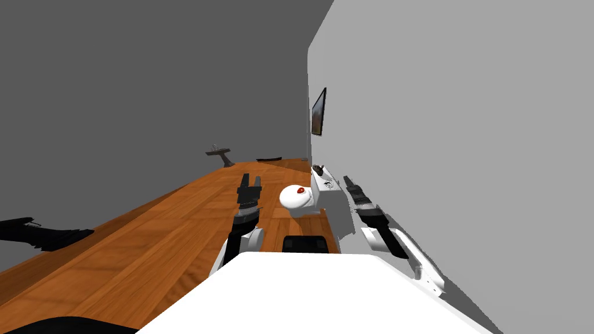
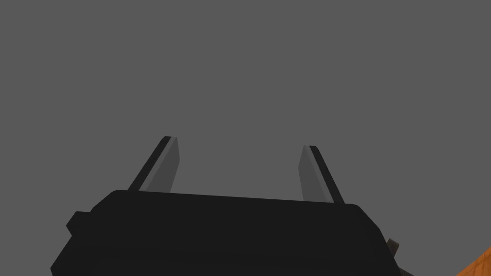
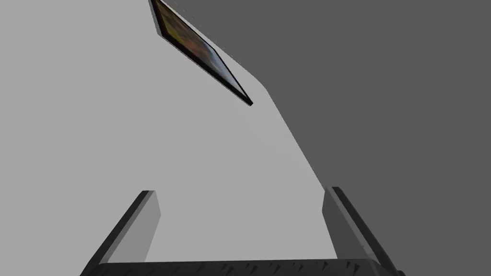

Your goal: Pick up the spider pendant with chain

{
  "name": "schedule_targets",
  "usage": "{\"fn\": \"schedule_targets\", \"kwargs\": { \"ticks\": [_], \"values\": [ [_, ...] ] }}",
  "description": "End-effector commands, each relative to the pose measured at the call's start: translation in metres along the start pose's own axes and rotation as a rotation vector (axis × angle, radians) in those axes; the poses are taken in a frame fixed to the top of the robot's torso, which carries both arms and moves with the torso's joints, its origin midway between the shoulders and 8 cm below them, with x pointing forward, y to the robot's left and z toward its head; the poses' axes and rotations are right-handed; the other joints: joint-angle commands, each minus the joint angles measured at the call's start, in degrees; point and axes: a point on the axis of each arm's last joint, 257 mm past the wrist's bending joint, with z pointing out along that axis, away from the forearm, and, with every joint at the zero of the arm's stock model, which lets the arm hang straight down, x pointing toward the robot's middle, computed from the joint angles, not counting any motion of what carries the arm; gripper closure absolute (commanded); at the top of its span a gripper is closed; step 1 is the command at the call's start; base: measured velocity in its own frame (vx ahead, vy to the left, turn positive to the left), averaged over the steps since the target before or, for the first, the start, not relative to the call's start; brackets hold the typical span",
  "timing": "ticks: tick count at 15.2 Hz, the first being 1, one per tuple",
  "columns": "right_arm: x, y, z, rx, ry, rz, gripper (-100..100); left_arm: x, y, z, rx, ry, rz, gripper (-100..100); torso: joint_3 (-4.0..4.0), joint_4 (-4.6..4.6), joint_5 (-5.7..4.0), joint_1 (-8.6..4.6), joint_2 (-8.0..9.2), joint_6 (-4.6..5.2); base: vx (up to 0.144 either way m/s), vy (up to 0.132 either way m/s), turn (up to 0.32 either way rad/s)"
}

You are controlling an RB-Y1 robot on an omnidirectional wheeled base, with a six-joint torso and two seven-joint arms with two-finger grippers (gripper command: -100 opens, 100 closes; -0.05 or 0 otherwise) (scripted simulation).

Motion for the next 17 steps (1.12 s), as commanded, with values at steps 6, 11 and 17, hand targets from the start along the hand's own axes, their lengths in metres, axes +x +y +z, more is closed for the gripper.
{"fn": "schedule_targets", "kwargs": {
  "ticks": [6,11,17],
  "values": [
    [0.018,-0.068,-0.009,0.111,0.133,-0.296,-100,0.000,0.000,0.000,0.000,0.000,0.000,0,0.03,0.01,-0.01,-0.02,0.06,0.00,0.047,0.126,0.019],
    [0.019,-0.119,-0.019,0.186,0.222,-0.501,-100,0.000,0.000,0.000,0.000,0.000,0.000,0,0.02,0.01,0.00,0.01,0.03,0.00,0.057,0.133,0.020],
    [0.013,-0.170,-0.032,0.261,0.313,-0.703,-100,0.000,0.000,0.000,0.000,0.000,0.000,0,0.03,0.01,-0.03,-0.12,0.06,0.00,0.054,0.103,0.019]
  ]
}}
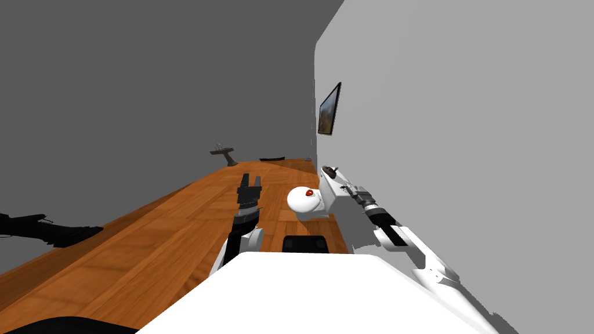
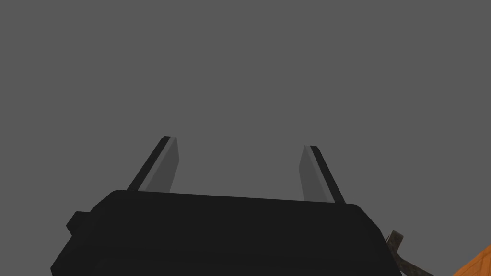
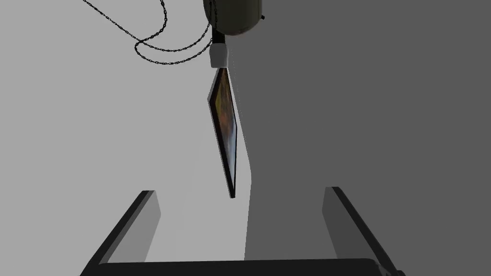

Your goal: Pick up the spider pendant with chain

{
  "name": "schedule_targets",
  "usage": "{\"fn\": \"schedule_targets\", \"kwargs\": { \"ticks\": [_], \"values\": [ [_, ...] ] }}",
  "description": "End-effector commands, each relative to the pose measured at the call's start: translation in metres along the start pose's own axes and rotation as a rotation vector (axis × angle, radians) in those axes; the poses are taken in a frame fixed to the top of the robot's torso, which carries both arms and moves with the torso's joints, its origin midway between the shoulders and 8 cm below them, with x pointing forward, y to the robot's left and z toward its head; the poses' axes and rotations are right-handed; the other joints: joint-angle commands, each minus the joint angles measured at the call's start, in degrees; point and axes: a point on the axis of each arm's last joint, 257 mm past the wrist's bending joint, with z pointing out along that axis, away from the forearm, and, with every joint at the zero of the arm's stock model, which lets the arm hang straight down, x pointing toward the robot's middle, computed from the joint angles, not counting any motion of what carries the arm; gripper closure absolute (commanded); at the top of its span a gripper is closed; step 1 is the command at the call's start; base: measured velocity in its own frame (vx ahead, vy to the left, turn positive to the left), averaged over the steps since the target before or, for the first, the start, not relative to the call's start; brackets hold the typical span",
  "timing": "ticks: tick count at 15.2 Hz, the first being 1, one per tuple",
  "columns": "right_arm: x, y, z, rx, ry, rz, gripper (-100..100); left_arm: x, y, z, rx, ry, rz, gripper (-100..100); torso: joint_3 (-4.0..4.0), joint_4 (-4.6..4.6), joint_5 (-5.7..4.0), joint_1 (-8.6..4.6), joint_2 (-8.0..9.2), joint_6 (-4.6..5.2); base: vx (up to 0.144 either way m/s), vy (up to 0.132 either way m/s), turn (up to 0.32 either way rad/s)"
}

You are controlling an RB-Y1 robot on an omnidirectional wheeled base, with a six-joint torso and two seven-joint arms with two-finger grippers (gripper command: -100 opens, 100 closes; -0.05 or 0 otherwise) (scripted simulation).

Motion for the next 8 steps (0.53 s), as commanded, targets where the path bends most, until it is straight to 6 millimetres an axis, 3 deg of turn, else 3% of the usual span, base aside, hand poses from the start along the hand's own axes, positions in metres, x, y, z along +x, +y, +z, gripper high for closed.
{"fn": "schedule_targets", "kwargs": {
  "ticks": [1,4,5,6,7,8],
  "values": [
    [0.008,-0.015,0.001,0.023,0.027,-0.058,-100,0.000,0.000,0.000,0.000,0.000,0.000,0,0.00,0.00,0.00,0.00,0.00,0.00,0.047,0.105,0.015],
    [0.023,-0.046,0.000,0.071,0.087,-0.186,-100,0.000,0.000,0.000,0.000,0.000,0.000,0,-0.01,0.00,0.00,0.01,-0.02,0.00,0.054,0.110,0.019],
    [0.023,-0.046,0.000,0.071,0.088,-0.186,-100,0.000,0.000,0.000,0.000,0.000,0.000,0,-0.01,0.00,0.00,0.03,-0.01,0.00,0.052,0.111,0.013],
    [0.030,-0.062,-0.002,0.095,0.118,-0.248,-100,0.000,0.000,0.000,0.000,0.000,0.000,0,-0.01,0.00,0.01,0.03,-0.01,0.00,0.060,0.125,0.024],
    [0.030,-0.062,-0.002,0.095,0.118,-0.248,-100,0.000,0.000,0.000,0.000,0.000,0.000,0,-0.01,0.00,0.02,0.06,-0.03,0.00,0.050,0.116,0.013],
    [0.036,-0.078,-0.004,0.117,0.148,-0.308,-100,0.000,0.000,0.000,0.000,0.000,0.000,0,-0.01,0.00,0.02,0.06,-0.02,-0.01,0.046,0.113,0.025]
  ]
}}
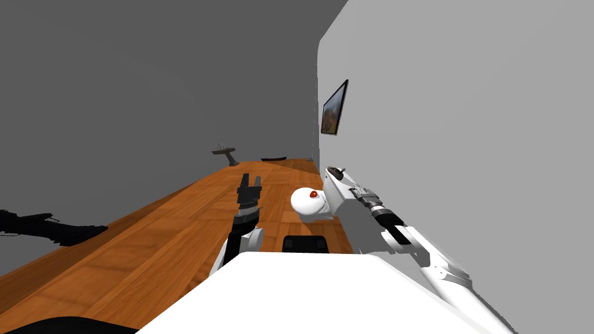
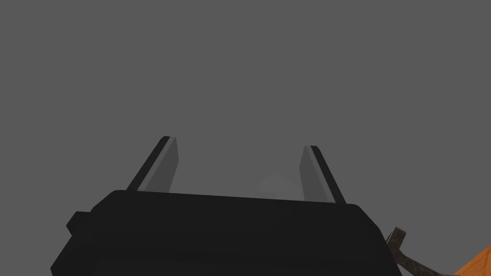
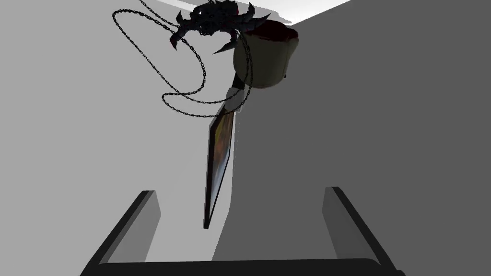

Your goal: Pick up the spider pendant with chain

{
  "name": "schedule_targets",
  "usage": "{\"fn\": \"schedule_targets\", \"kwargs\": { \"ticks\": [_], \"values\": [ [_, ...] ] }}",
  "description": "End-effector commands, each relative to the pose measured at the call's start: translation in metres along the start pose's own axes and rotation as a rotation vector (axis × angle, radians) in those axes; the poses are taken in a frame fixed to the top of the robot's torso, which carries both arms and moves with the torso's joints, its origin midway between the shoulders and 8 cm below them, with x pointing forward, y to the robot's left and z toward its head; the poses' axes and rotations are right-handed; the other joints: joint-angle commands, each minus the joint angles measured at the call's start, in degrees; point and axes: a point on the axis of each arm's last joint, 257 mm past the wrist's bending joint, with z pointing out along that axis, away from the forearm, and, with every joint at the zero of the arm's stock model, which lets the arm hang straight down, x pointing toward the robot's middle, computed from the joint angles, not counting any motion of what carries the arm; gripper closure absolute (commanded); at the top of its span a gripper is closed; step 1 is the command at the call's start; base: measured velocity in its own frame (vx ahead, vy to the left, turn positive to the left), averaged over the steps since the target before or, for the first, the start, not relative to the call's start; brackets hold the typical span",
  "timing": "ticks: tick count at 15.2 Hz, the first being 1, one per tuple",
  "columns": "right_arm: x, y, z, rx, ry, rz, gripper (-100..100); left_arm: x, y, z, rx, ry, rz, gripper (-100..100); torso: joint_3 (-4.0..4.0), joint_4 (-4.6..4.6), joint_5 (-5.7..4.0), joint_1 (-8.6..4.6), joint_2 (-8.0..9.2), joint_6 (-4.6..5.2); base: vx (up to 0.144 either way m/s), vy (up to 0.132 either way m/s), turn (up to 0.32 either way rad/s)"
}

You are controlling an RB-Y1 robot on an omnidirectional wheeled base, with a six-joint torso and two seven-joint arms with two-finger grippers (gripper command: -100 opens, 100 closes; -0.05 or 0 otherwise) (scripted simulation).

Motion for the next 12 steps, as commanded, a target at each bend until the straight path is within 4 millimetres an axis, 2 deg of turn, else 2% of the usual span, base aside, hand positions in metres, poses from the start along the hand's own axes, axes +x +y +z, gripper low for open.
{"fn": "schedule_targets", "kwargs": {
  "ticks": [1,2,3,5,7,9,10,12],
  "values": [
    [0.010,-0.011,0.002,0.020,0.026,-0.052,-100,0.000,0.000,0.000,0.000,0.000,0.000,0,0.00,0.00,0.00,0.00,0.00,0.00,0.043,0.098,0.012],
    [0.020,-0.025,0.002,0.041,0.056,-0.110,-100,0.000,0.000,0.000,0.000,0.000,0.000,0,0.01,0.00,-0.01,-0.05,0.01,0.00,0.048,0.099,0.021],
    [0.020,-0.025,0.002,0.041,0.056,-0.110,-100,0.000,0.000,0.000,0.000,0.000,0.000,0,0.01,0.00,-0.01,-0.06,0.01,0.00,0.048,0.090,0.013],
    [0.035,-0.051,0.001,0.080,0.111,-0.220,-100,0.000,0.000,0.000,0.000,0.000,0.000,0,0.01,0.01,-0.02,-0.09,0.02,-0.01,0.053,0.111,0.030],
    [0.037,-0.051,0.001,0.081,0.115,-0.219,-100,0.000,0.000,0.000,0.000,0.000,0.000,0,-0.03,-0.01,0.00,0.03,-0.05,0.00,0.060,0.107,0.006],
    [0.051,-0.076,-0.002,0.116,0.169,-0.317,-100,0.000,0.000,0.000,0.000,0.000,0.000,0,0.01,0.00,-0.02,-0.11,0.01,-0.01,0.043,0.095,0.024],
    [0.052,-0.077,-0.003,0.116,0.170,-0.317,-100,0.000,0.000,0.000,0.000,0.000,0.000,0,0.01,0.01,-0.01,-0.06,0.01,-0.01,0.051,0.099,0.015],
    [0.064,-0.099,-0.007,0.146,0.222,-0.403,-100,0.000,0.000,0.000,0.000,0.000,0.000,0,0.01,0.00,-0.02,-0.09,0.02,0.00,0.047,0.101,0.020]
  ]
}}
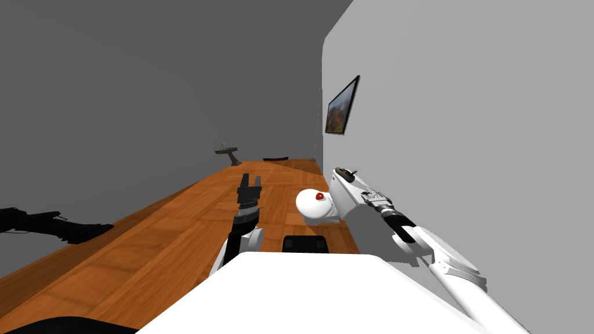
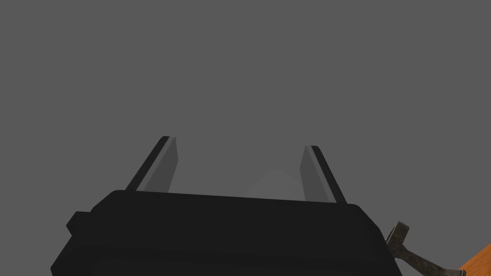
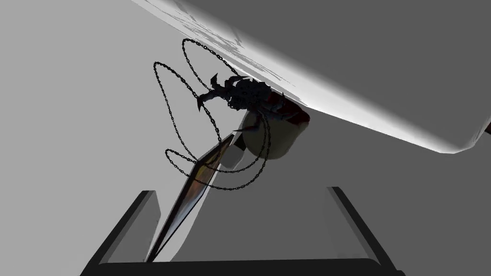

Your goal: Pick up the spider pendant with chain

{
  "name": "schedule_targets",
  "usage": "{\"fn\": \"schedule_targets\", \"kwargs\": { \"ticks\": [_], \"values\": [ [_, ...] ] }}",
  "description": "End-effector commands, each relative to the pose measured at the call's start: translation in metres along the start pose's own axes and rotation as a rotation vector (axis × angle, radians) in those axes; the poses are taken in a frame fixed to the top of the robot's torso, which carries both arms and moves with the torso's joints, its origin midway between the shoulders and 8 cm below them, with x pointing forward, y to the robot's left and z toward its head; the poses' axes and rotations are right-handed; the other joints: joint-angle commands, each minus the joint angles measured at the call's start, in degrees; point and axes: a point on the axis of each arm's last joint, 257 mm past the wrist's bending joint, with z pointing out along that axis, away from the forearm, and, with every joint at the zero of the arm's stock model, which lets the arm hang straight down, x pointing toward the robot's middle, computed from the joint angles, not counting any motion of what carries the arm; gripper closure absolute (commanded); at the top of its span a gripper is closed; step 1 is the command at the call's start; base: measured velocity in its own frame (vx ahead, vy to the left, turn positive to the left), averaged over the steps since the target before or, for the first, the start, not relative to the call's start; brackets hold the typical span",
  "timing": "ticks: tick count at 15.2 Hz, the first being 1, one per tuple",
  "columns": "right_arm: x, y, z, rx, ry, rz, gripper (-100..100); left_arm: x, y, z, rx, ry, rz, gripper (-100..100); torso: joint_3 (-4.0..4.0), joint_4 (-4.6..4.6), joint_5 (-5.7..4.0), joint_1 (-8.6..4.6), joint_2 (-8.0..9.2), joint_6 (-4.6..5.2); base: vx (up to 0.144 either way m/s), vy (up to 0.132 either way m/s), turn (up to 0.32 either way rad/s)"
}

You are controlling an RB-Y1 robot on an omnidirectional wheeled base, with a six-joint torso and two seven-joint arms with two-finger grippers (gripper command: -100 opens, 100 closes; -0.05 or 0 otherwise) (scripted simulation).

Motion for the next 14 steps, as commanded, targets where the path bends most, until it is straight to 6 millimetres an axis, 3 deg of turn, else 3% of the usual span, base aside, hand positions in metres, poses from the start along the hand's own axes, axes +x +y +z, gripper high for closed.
{"fn": "schedule_targets", "kwargs": {
  "ticks": [1,5,10,11,14],
  "values": [
    [0.020,-0.018,0.000,0.029,0.052,-0.087,-100,0.000,0.000,0.000,0.000,0.000,0.000,0,0.00,0.00,0.00,0.00,0.00,0.00,0.071,0.144,0.027],
    [0.028,-0.026,0.000,0.040,0.073,-0.121,-100,0.000,0.000,0.000,0.000,0.000,0.000,0,0.03,0.01,-0.01,-0.09,0.06,0.00,0.038,0.081,0.006],
    [0.055,-0.054,-0.002,0.079,0.153,-0.244,-100,0.000,0.000,0.000,0.000,0.000,0.000,0,0.03,0.01,-0.02,-0.10,0.06,0.01,0.036,0.073,0.013],
    [0.049,-0.046,-0.002,0.070,0.134,-0.216,-100,0.000,0.000,0.000,0.000,0.000,0.000,0,0.02,0.01,-0.02,-0.10,0.04,0.01,0.030,0.047,-0.003],
    [0.055,-0.056,0.006,0.070,0.138,-0.224,-100,0.000,0.000,0.000,0.000,0.000,0.000,0,0.08,0.03,-0.06,-0.31,0.14,0.00,0.011,0.023,0.005]
  ]
}}
